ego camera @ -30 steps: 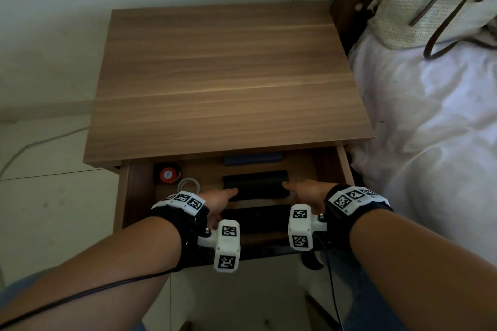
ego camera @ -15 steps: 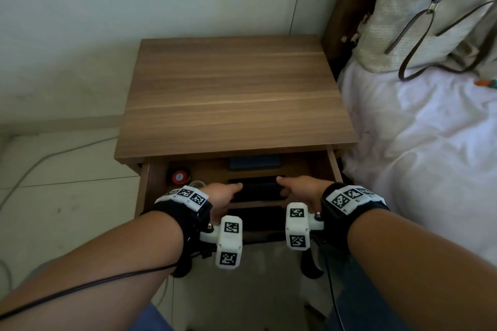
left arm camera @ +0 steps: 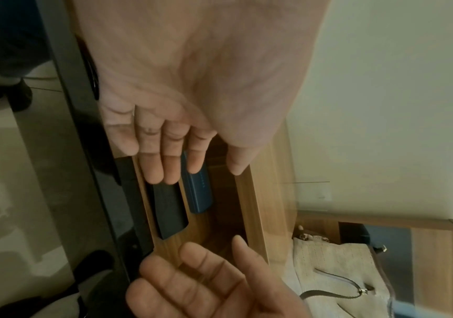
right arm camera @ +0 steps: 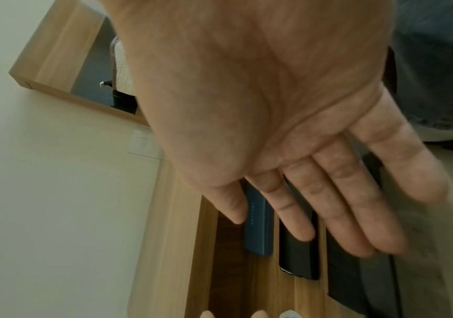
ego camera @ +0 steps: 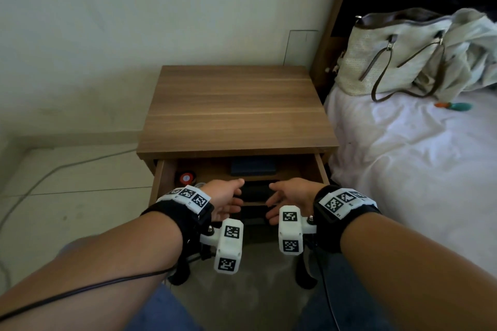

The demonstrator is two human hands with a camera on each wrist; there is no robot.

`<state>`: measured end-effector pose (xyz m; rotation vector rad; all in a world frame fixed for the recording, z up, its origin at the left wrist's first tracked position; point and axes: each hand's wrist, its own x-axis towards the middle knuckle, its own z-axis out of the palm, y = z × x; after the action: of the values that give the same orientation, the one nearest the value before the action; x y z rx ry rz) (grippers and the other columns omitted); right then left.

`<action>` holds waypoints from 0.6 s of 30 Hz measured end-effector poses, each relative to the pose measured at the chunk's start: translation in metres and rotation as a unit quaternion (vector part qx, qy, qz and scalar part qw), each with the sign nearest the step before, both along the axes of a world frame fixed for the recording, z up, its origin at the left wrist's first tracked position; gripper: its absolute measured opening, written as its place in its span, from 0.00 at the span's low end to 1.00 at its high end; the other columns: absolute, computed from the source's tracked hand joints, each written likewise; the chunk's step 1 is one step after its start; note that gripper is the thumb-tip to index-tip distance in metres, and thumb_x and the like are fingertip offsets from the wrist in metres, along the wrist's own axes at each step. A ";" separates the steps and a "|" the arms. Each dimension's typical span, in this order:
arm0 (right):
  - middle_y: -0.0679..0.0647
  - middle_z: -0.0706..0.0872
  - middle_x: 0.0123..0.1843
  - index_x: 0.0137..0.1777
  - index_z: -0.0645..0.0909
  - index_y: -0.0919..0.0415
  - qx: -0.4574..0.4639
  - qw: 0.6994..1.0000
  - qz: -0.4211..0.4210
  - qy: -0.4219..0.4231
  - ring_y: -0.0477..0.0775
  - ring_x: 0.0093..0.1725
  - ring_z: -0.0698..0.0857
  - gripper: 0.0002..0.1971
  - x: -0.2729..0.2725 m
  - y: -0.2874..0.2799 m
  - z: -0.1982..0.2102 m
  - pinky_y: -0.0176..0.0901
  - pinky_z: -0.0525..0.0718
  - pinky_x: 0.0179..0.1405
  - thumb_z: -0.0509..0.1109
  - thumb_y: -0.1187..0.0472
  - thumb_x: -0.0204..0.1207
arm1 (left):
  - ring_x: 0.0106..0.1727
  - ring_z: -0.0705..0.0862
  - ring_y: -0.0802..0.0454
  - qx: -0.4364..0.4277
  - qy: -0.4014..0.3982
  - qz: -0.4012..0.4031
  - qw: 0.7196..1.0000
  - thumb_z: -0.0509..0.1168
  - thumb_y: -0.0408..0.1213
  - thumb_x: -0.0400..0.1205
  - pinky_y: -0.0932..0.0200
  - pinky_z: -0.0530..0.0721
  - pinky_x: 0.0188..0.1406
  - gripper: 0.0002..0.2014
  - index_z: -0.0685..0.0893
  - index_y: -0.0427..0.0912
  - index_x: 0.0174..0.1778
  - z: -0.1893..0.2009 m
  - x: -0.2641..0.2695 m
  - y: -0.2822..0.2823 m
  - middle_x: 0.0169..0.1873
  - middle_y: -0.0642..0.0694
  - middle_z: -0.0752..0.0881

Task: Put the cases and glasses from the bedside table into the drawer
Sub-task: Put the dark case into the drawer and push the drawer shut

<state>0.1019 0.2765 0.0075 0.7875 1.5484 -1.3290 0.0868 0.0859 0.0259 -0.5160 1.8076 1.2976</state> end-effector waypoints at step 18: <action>0.73 0.73 0.76 0.52 0.77 0.62 0.023 0.999 0.000 0.035 0.71 0.73 0.75 0.22 0.033 -0.025 0.000 0.63 0.72 0.76 0.57 0.41 0.81 | 0.66 0.83 0.40 0.017 -0.030 -0.044 0.998 0.57 0.58 0.83 0.54 0.81 0.36 0.31 0.71 0.37 0.73 -0.005 0.039 -0.018 0.70 0.31 0.79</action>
<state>0.1353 0.2513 0.0077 0.7773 1.6403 -1.3381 0.1260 0.0680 0.0206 -0.4476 1.7352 1.2386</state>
